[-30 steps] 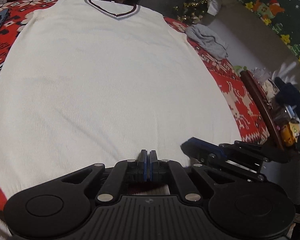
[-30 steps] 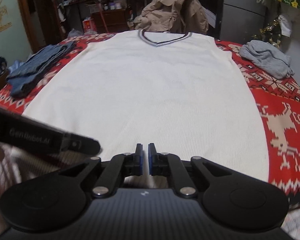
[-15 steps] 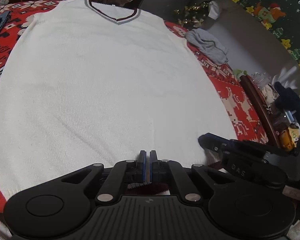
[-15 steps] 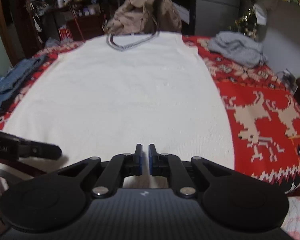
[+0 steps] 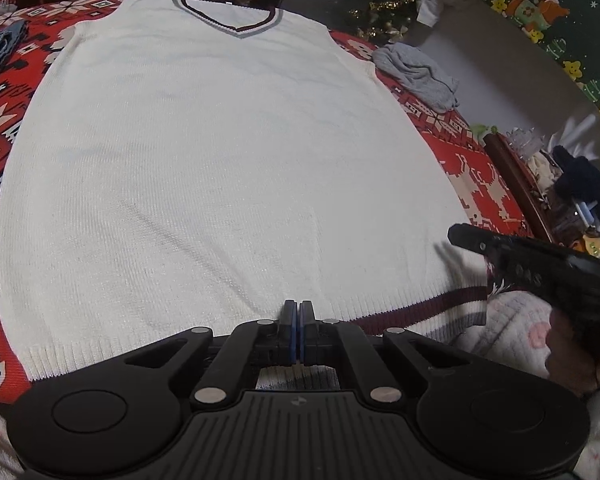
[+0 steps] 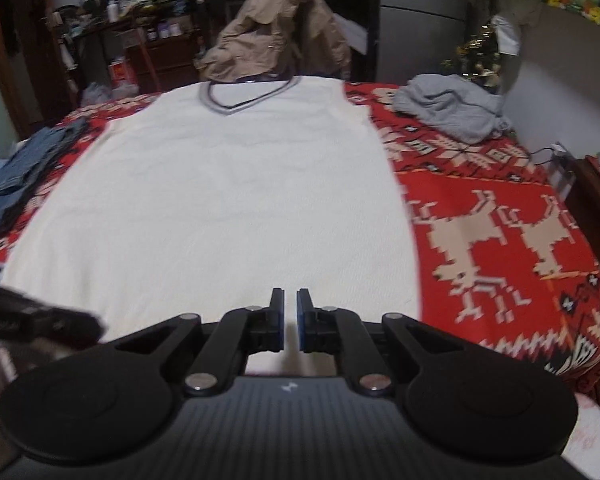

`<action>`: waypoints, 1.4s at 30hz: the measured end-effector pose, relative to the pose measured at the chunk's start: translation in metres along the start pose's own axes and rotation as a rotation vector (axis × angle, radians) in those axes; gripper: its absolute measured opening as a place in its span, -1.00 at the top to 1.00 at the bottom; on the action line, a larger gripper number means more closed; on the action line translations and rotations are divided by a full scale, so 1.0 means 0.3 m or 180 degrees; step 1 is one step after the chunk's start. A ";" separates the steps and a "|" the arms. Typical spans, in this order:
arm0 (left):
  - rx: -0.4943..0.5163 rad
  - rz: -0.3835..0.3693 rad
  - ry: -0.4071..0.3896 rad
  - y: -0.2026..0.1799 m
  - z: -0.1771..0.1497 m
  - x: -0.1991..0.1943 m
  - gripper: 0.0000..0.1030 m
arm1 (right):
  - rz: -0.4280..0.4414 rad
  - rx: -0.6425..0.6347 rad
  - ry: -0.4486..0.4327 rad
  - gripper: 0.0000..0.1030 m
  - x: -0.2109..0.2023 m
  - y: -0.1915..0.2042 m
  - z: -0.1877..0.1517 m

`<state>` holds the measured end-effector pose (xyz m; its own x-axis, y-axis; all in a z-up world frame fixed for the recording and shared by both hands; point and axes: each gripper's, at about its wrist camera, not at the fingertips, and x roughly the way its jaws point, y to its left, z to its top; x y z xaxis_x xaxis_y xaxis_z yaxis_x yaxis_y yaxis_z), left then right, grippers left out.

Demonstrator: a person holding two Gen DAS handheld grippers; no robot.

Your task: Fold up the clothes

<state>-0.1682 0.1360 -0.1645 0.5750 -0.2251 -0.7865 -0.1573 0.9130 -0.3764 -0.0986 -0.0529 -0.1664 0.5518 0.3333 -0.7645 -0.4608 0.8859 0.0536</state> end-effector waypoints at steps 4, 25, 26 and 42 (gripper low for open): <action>-0.0003 0.0006 -0.0012 -0.001 -0.005 -0.002 0.97 | -0.0131 0.0106 0.0011 0.88 0.024 -0.056 0.029; -0.0083 -0.0056 -0.0002 0.016 -0.002 -0.001 0.97 | -0.0260 0.0487 0.0121 0.88 0.007 -0.169 0.026; -0.0078 -0.0054 -0.0003 0.015 -0.002 -0.001 0.97 | -0.0252 0.0503 0.0131 0.88 0.005 -0.171 0.012; -0.0075 -0.0029 -0.0011 0.010 -0.004 -0.001 0.97 | -0.0069 0.0443 0.0122 0.87 -0.115 -0.151 -0.014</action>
